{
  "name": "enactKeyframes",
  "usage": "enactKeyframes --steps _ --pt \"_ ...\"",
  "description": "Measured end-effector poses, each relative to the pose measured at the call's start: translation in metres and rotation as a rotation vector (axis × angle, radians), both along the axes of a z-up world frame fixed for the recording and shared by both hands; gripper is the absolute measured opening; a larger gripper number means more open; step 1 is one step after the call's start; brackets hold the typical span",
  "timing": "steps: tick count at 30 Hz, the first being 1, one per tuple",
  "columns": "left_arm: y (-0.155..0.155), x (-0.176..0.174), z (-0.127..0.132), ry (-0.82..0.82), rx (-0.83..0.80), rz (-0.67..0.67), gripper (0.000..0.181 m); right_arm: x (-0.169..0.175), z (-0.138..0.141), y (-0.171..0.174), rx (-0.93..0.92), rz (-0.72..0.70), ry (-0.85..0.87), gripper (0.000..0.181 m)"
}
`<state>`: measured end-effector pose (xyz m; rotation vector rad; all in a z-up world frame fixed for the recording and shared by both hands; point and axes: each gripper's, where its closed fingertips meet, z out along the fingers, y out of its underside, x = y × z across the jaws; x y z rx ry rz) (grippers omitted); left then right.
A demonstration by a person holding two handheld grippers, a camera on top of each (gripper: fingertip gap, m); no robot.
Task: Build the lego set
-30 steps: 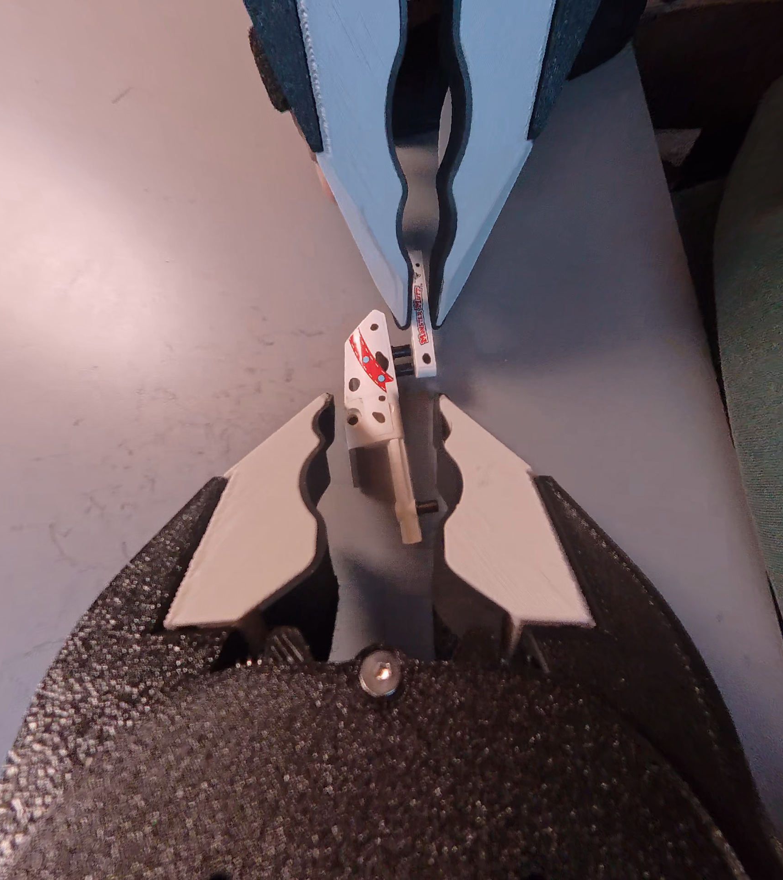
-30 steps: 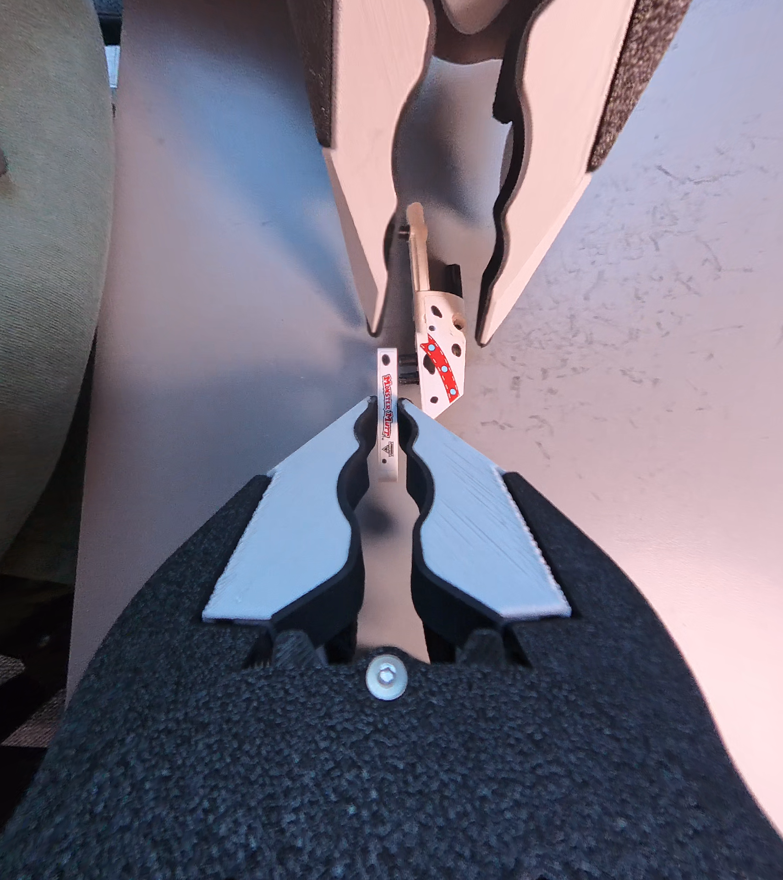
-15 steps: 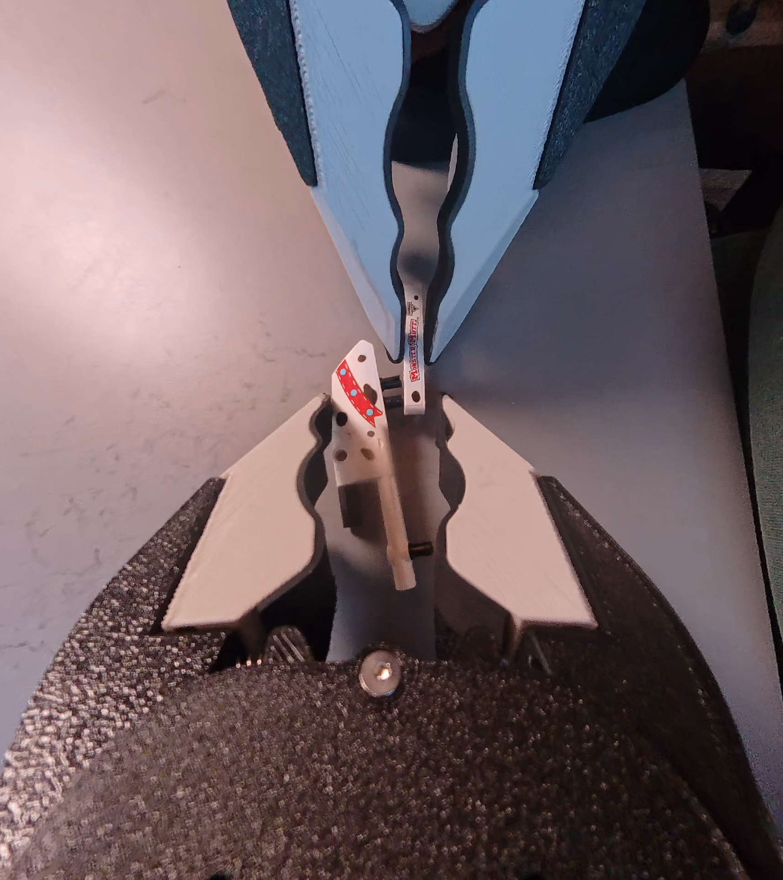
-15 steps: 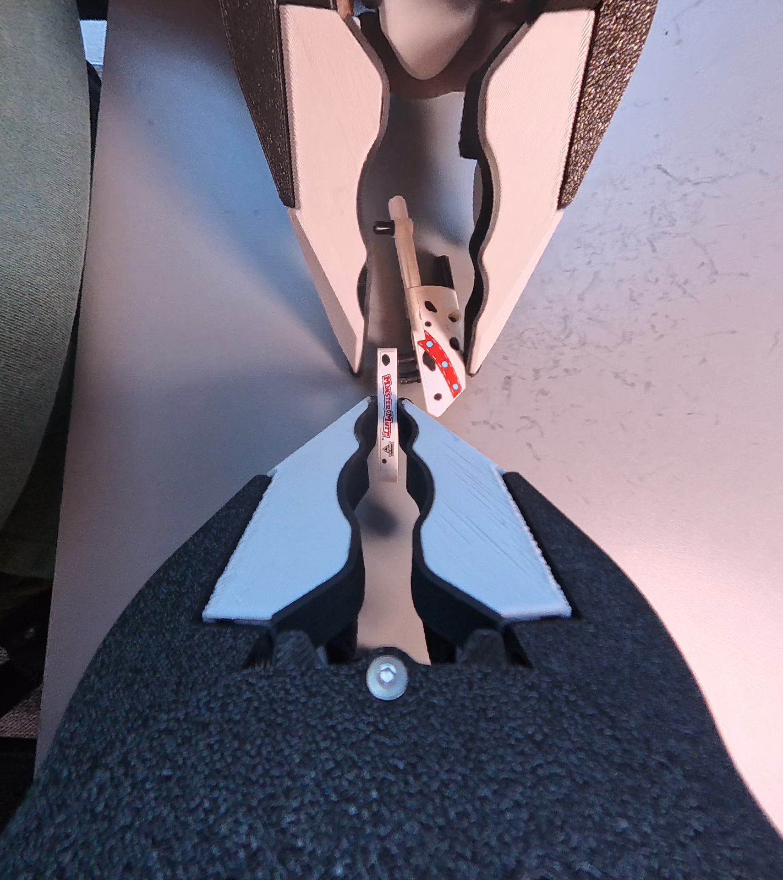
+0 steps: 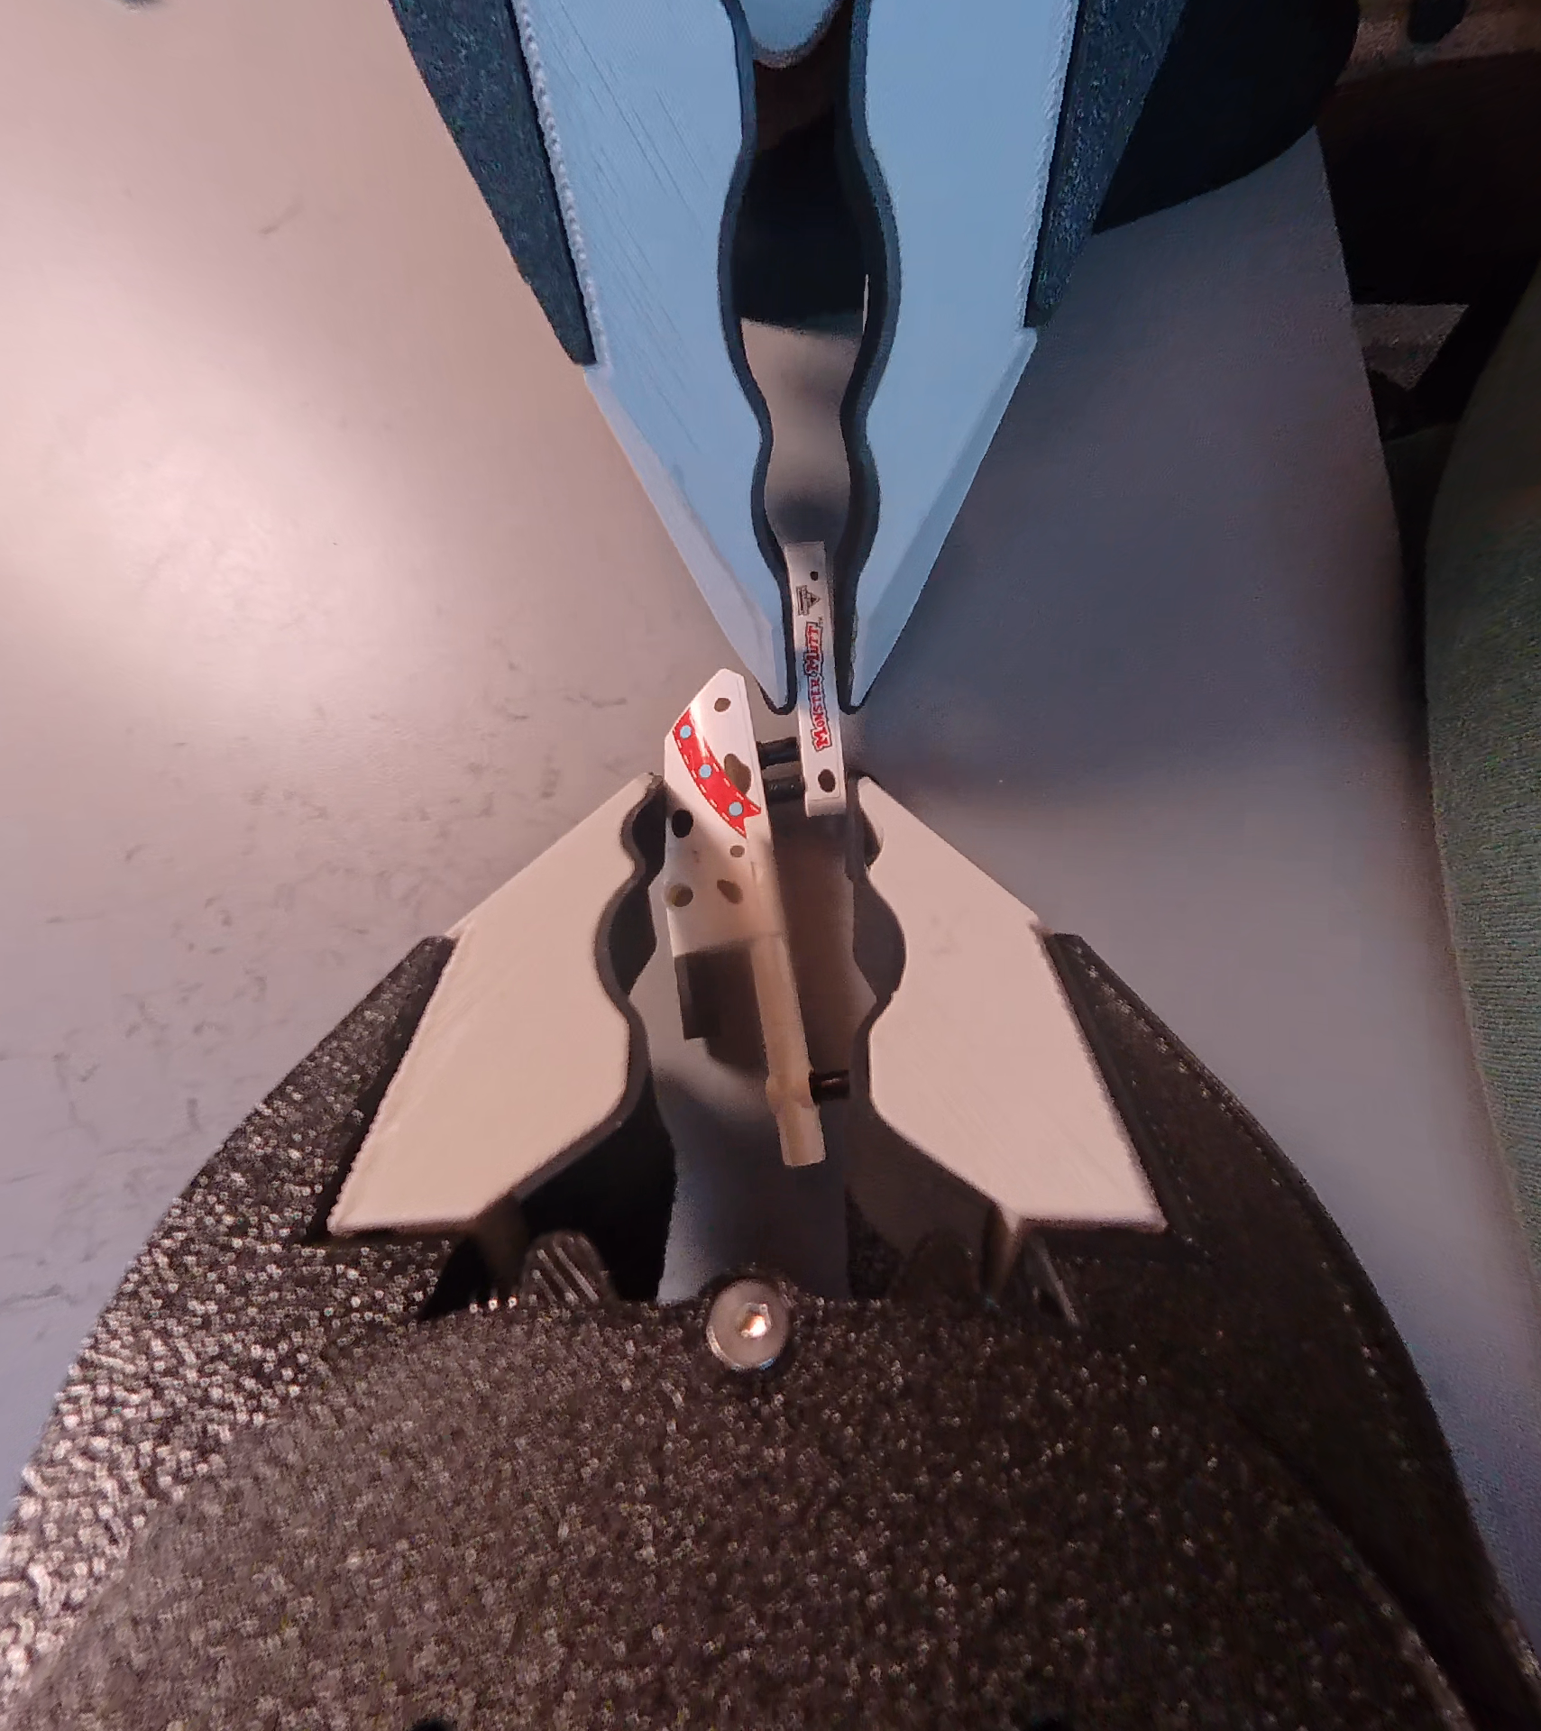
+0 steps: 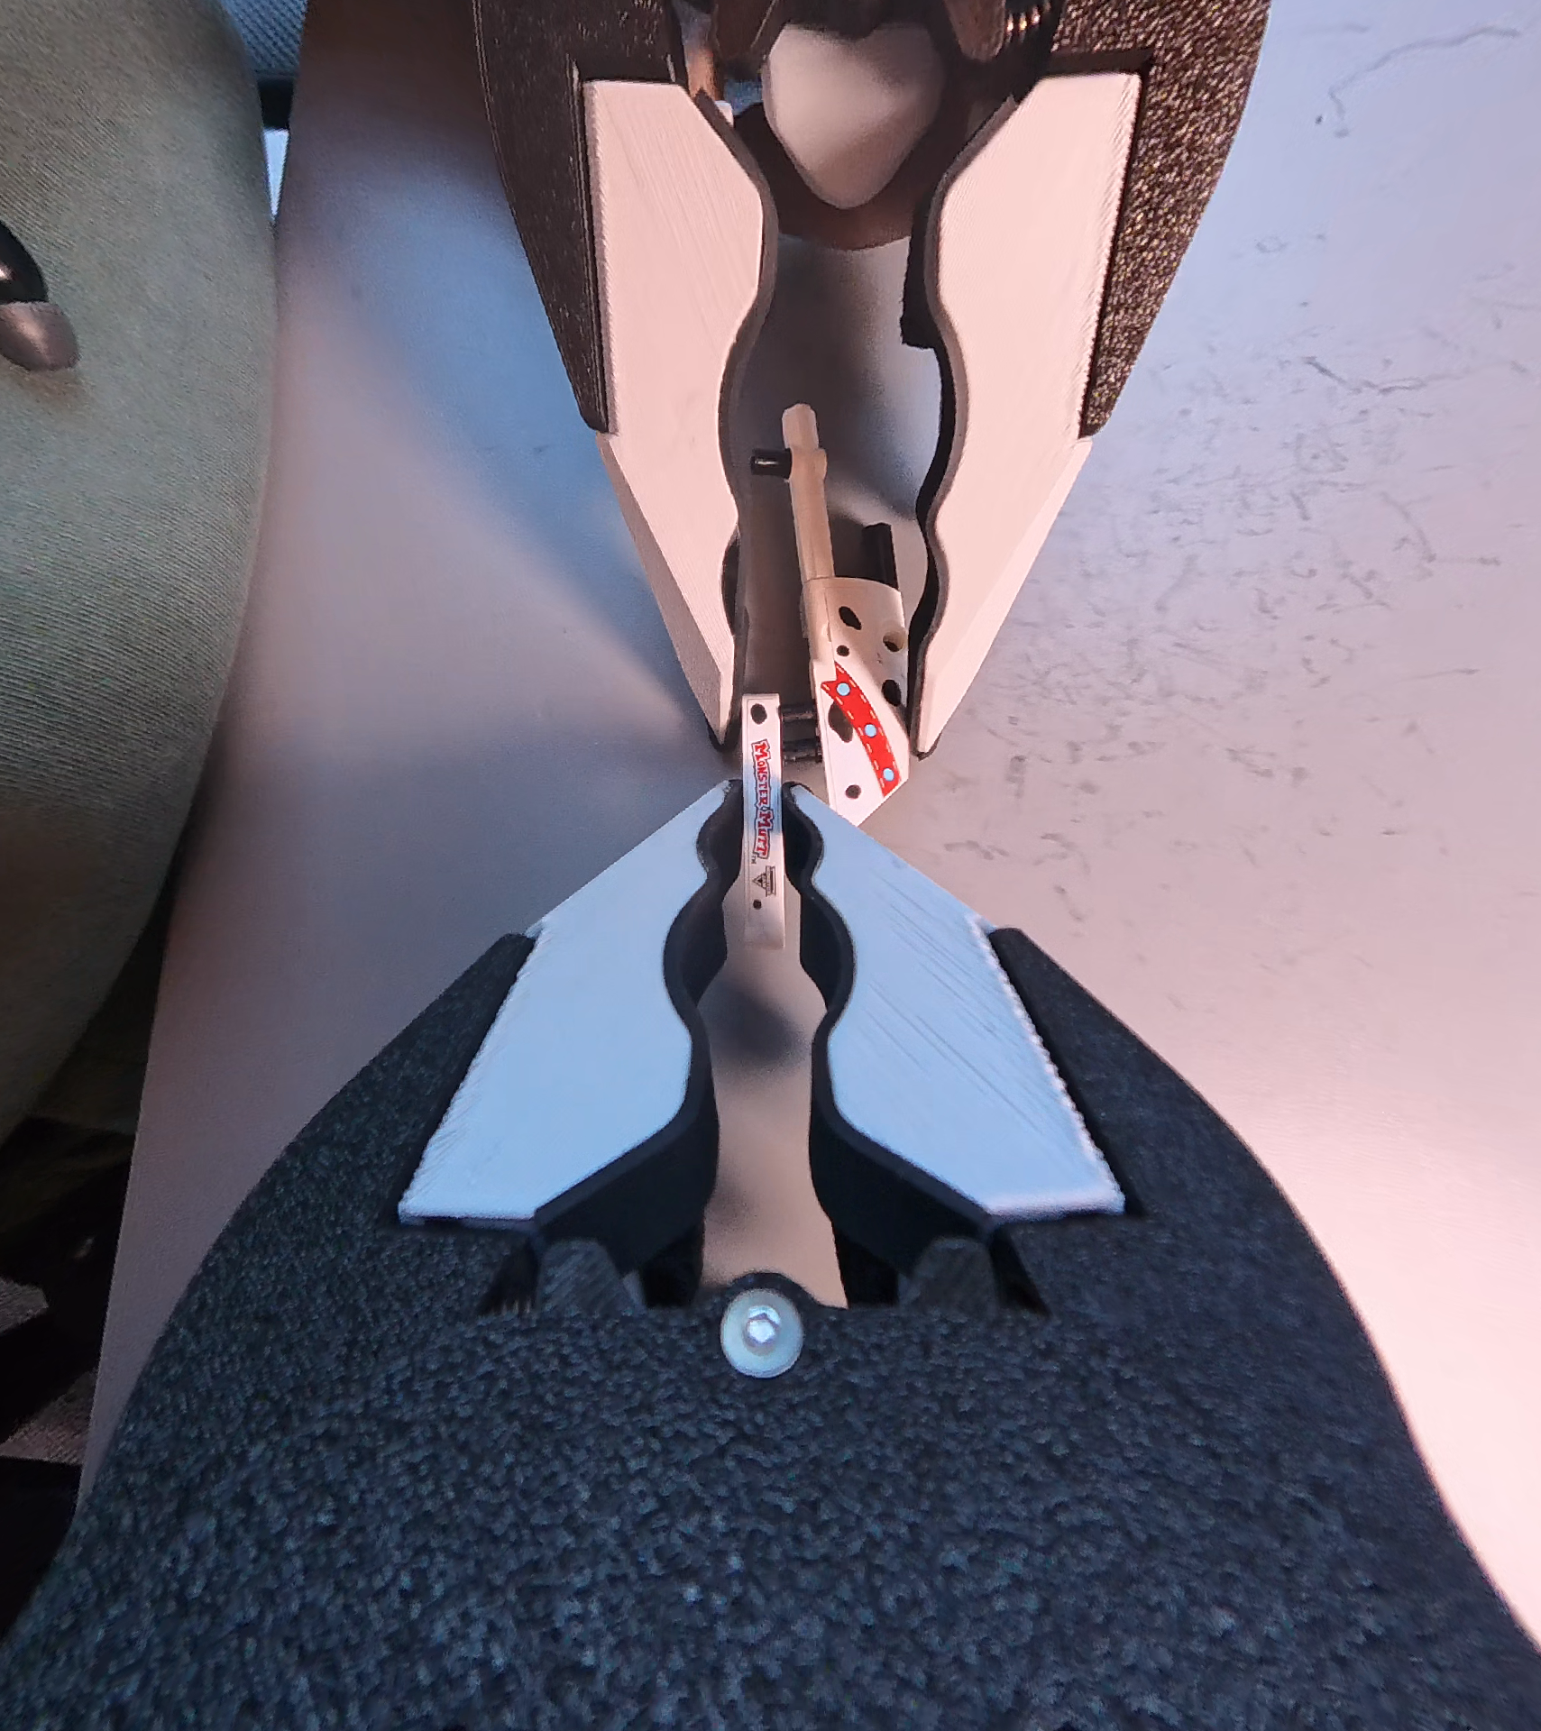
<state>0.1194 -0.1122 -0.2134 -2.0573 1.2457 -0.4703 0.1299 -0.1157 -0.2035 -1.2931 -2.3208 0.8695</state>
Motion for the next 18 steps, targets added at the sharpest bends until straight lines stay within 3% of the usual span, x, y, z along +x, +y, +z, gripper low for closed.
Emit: enactKeyframes --steps 18 --pt "-0.0028 0.0016 -0.0006 -0.038 -0.027 -0.004 0.046 0.0018 0.0052 -0.0008 -0.069 0.049 0.02 0.007"
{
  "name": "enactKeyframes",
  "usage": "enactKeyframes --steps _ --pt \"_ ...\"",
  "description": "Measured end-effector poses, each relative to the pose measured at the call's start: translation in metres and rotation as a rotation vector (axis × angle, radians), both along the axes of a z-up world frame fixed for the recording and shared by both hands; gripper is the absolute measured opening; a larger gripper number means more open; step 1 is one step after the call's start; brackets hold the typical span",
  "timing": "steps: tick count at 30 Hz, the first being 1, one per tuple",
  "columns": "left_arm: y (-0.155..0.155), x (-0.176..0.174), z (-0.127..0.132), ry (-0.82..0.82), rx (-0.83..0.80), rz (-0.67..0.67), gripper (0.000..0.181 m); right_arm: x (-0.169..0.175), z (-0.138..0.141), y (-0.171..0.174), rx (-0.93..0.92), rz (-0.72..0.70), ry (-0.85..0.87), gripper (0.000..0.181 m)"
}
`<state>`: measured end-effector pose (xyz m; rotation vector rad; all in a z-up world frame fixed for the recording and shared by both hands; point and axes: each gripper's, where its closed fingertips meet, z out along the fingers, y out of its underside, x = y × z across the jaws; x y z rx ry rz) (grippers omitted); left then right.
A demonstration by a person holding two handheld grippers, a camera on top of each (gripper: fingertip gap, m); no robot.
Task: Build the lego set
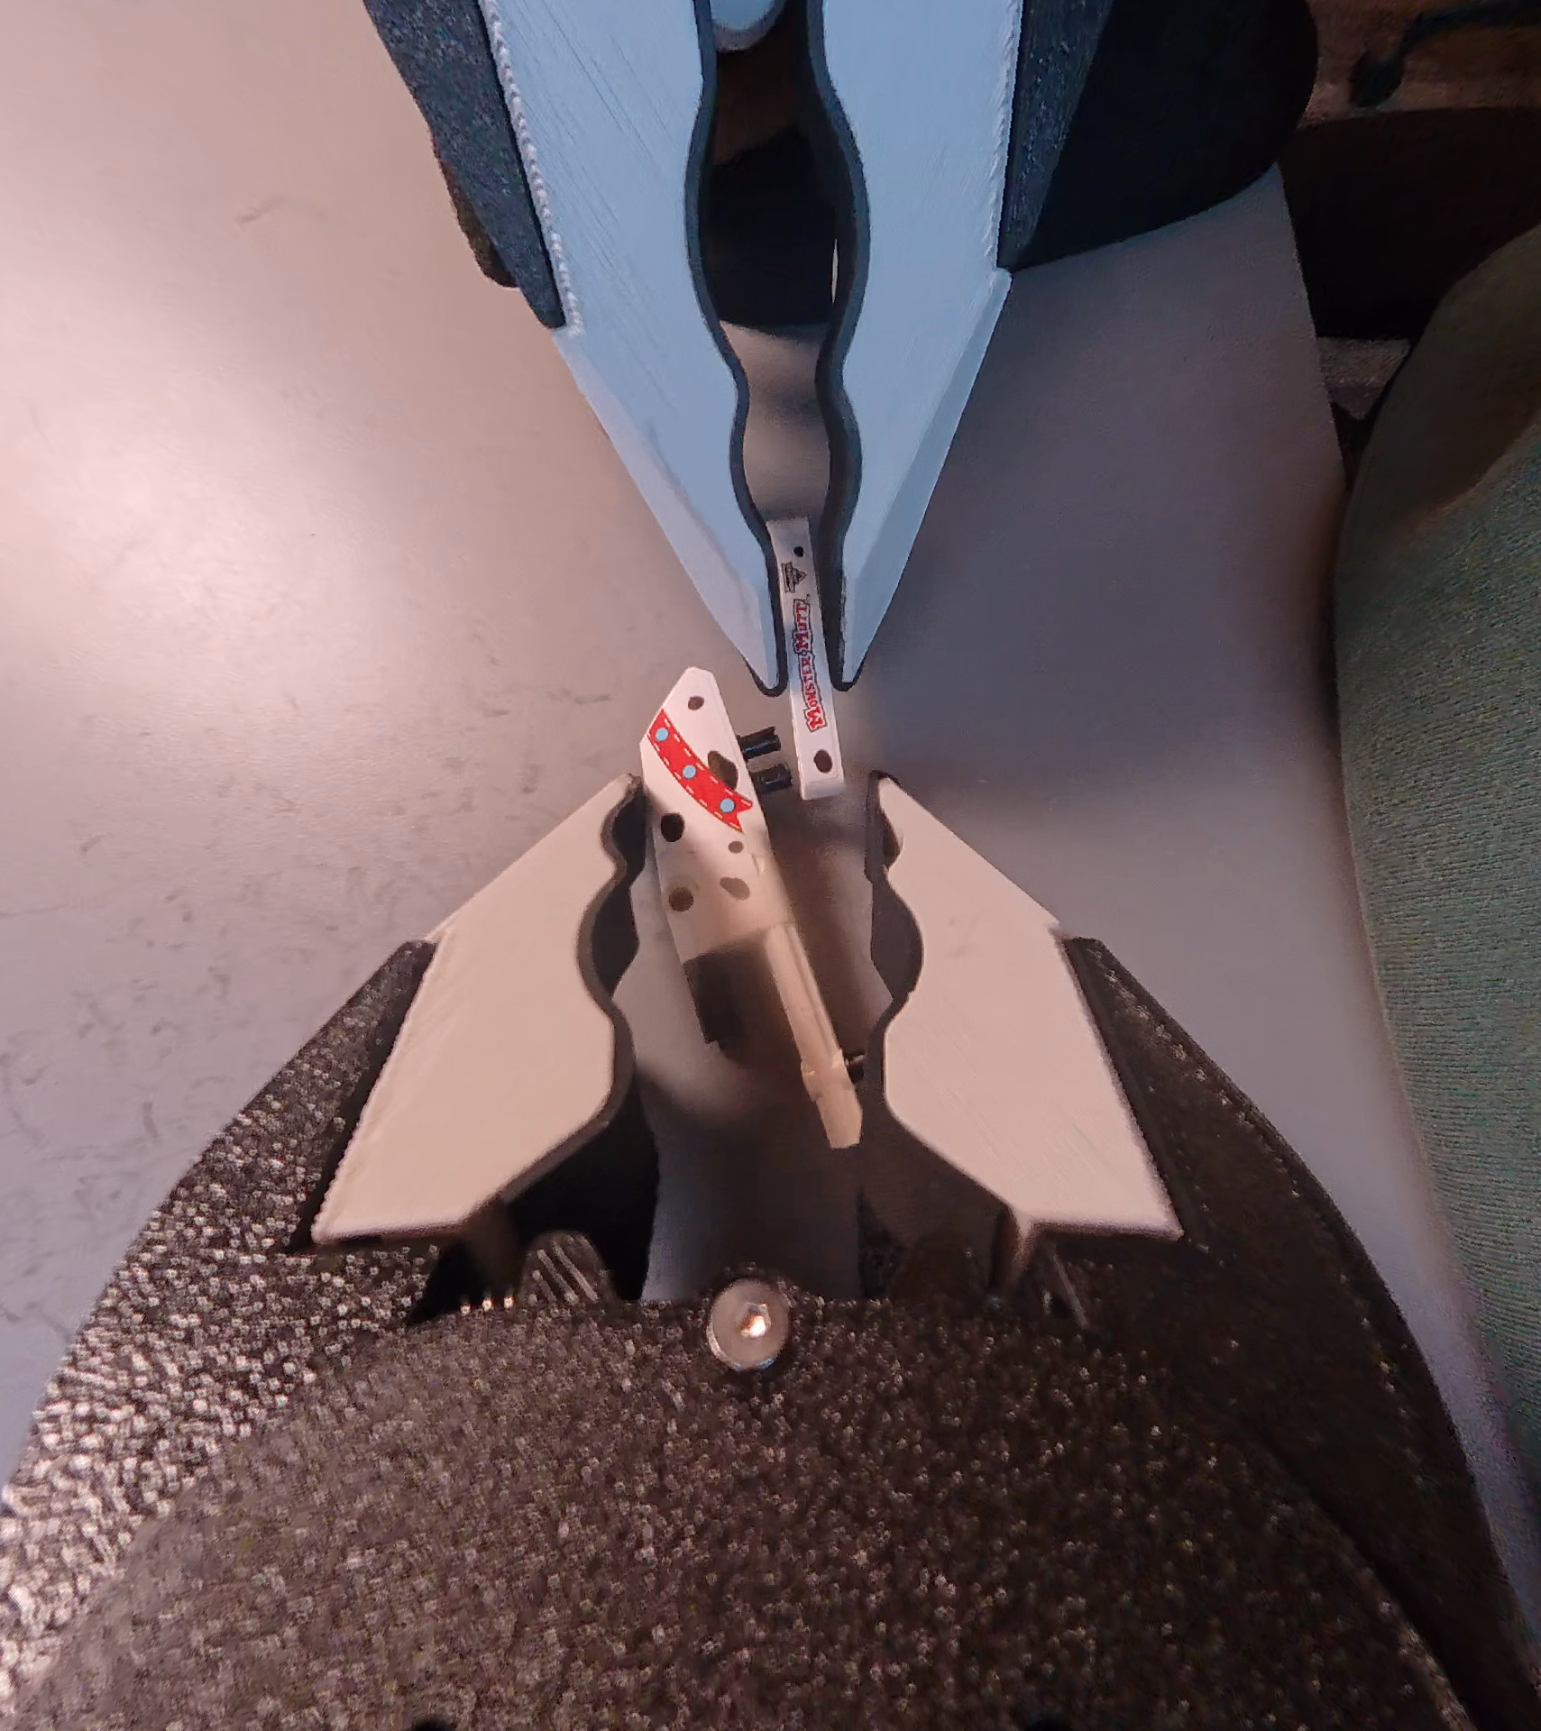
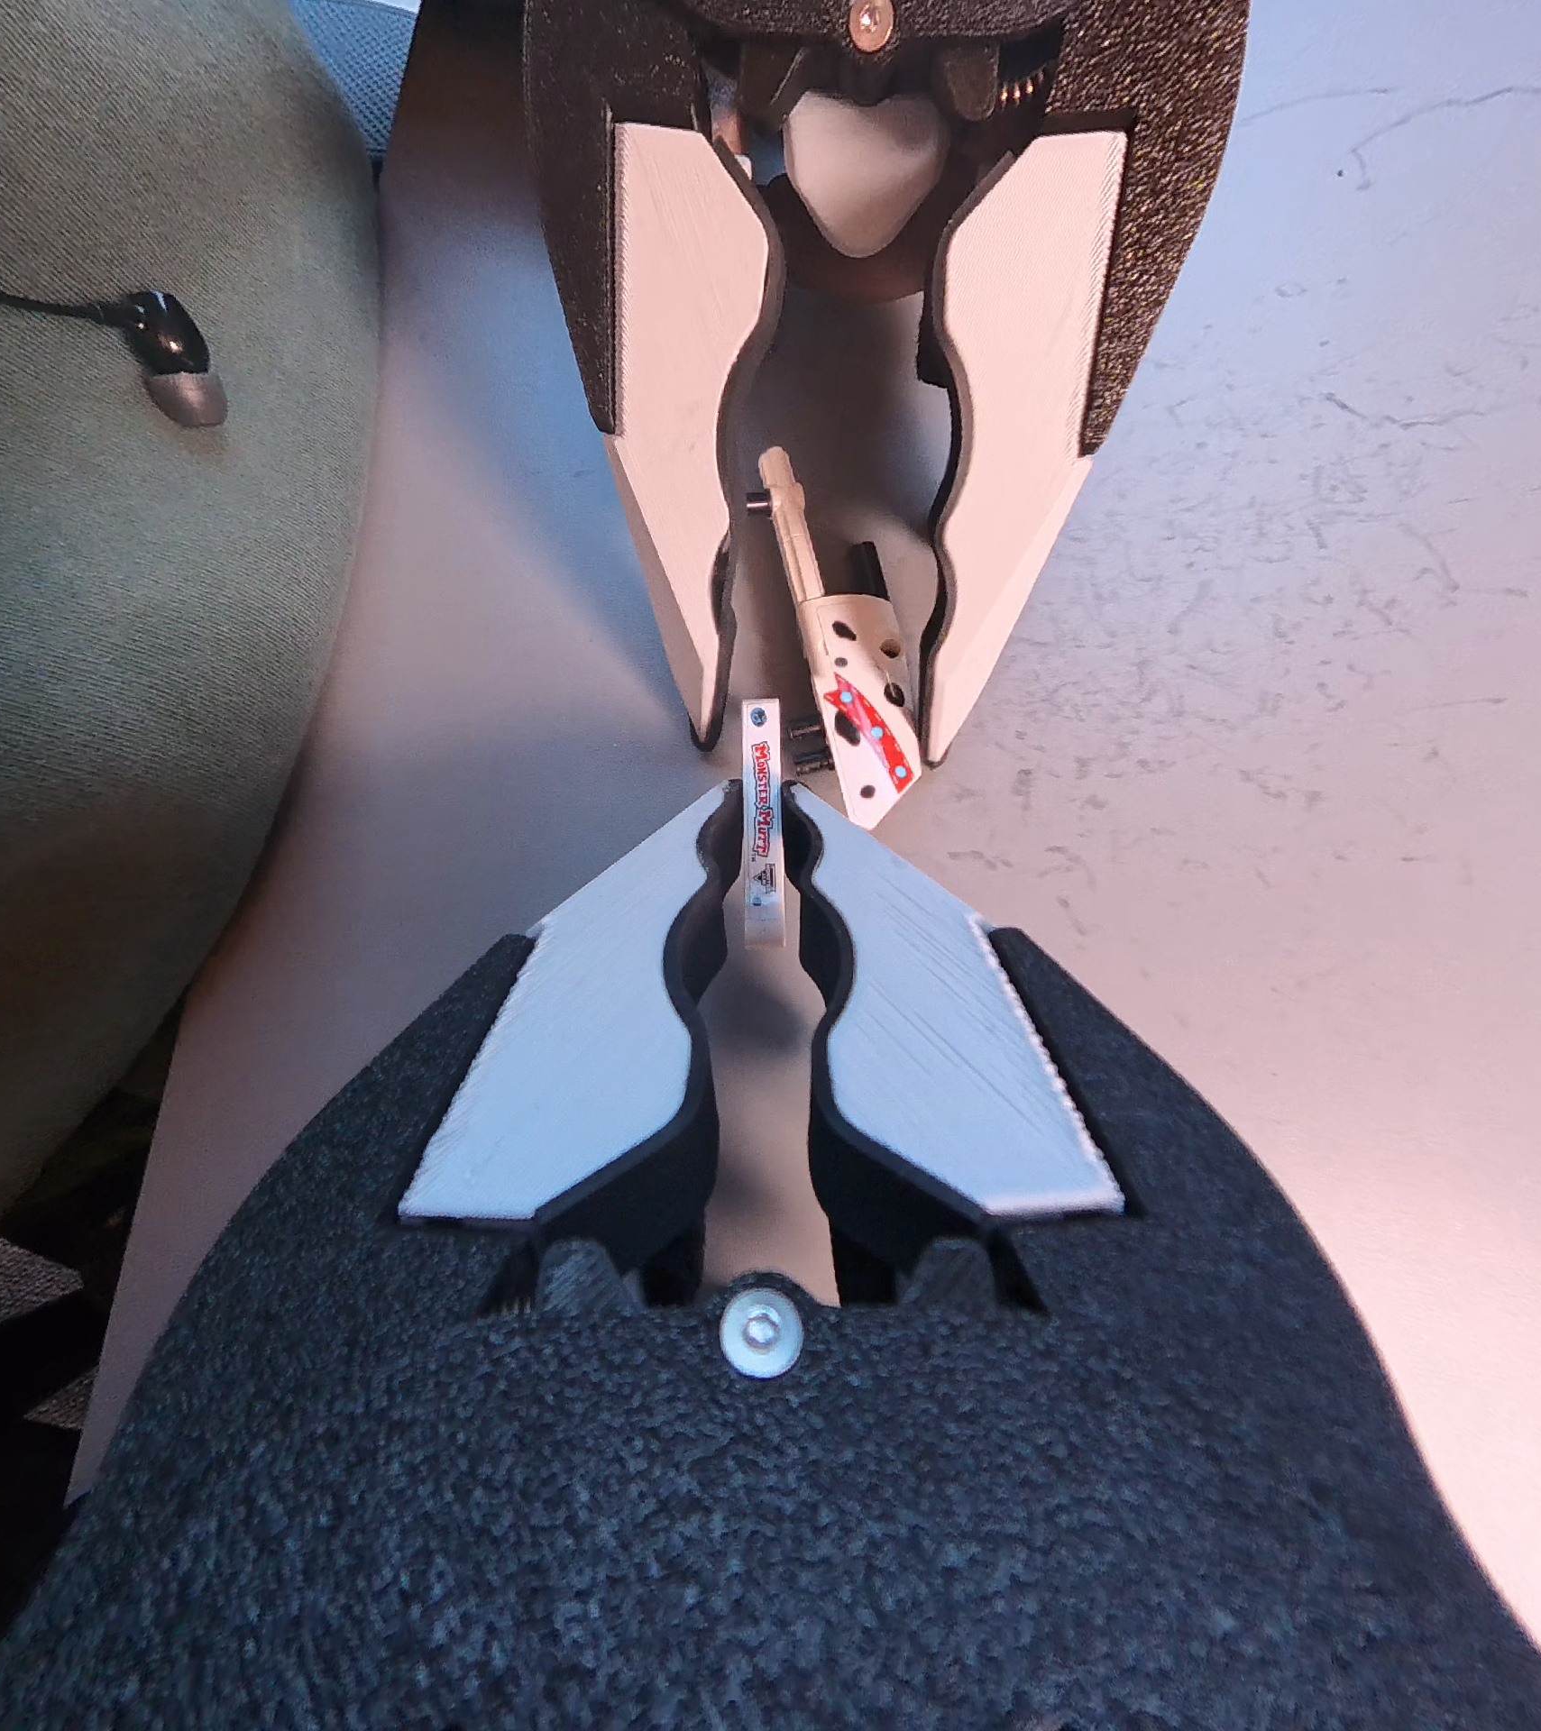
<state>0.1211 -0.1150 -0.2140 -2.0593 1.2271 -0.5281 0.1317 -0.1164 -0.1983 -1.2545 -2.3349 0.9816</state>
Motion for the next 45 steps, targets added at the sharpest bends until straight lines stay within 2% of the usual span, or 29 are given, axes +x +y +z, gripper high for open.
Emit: enactKeyframes --steps 12,27,42,45 --pt "0.002 0.0 0.0 0.005 0.012 0.017 0.039 0.0 -0.004 0.001 0.002 0.03 -0.013 0.007" --pt "0.004 -0.001 -0.001 -0.004 -0.008 0.036 0.038 -0.002 -0.014 0.004 0.191 0.026 0.042 0.007" --pt "0.003 -0.001 0.0 -0.004 -0.008 0.03 0.037 0.004 -0.014 0.004 0.171 0.057 -0.002 0.014" --pt "0.004 -0.005 0.0 0.002 -0.002 0.04 0.046 0.005 -0.014 0.001 0.167 0.072 -0.009 0.009"
